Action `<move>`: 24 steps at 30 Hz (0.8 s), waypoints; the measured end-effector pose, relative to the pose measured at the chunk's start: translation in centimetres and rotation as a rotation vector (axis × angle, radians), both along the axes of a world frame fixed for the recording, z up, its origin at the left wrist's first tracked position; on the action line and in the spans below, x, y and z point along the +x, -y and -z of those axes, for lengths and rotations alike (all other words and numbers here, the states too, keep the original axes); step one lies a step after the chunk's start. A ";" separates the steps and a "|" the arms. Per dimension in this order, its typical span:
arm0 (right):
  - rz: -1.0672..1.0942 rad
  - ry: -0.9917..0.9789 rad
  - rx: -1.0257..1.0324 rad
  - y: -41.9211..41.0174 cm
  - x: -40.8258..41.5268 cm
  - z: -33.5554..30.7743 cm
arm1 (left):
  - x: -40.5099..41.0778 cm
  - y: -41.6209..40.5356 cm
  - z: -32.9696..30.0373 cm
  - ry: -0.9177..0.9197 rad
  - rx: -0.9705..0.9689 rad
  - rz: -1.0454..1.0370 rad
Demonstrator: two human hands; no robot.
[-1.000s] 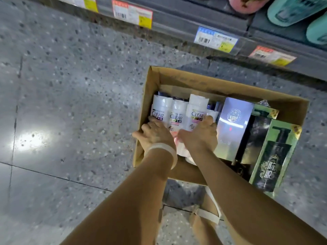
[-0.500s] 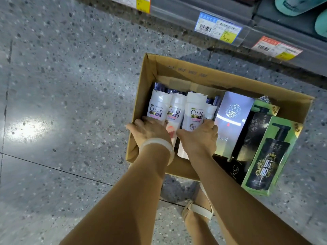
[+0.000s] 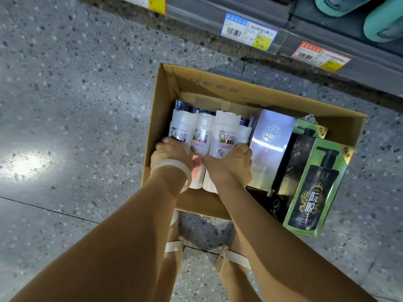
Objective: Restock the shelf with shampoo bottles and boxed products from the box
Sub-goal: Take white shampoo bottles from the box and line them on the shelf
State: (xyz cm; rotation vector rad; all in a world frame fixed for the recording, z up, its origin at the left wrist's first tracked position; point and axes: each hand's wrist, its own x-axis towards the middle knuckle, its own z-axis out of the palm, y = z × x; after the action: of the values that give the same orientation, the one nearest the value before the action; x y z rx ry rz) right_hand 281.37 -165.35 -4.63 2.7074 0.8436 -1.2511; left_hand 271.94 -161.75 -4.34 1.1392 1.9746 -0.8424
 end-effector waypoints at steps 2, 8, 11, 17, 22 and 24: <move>0.039 -0.037 0.000 -0.2 0.1 -0.4 | 0.1 -0.3 -0.4 0.023 0.029 -0.090; 0.179 -0.271 0.170 -0.3 2.0 -3.1 | 0.8 1.0 -3.0 0.351 0.334 -0.432; 0.200 -0.353 0.161 -0.9 3.3 -4.7 | 0.6 0.6 -5.7 0.421 0.371 -0.442; 0.339 -0.526 -0.010 -1.5 4.2 -10.6 | 0.0 -0.5 -12.3 0.433 0.429 -0.535; 0.162 -0.483 0.164 -1.6 4.2 -18.6 | 0.3 -1.0 -19.6 0.458 0.461 -0.506; 0.144 -0.423 0.321 -1.9 4.1 -22.8 | 0.8 -1.2 -23.3 0.524 0.492 -0.481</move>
State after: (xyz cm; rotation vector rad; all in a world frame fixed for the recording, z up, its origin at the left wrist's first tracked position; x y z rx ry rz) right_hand 285.48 -163.49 18.19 2.8255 0.9729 -1.9197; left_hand 272.78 -160.52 18.96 0.9434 1.9097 0.1932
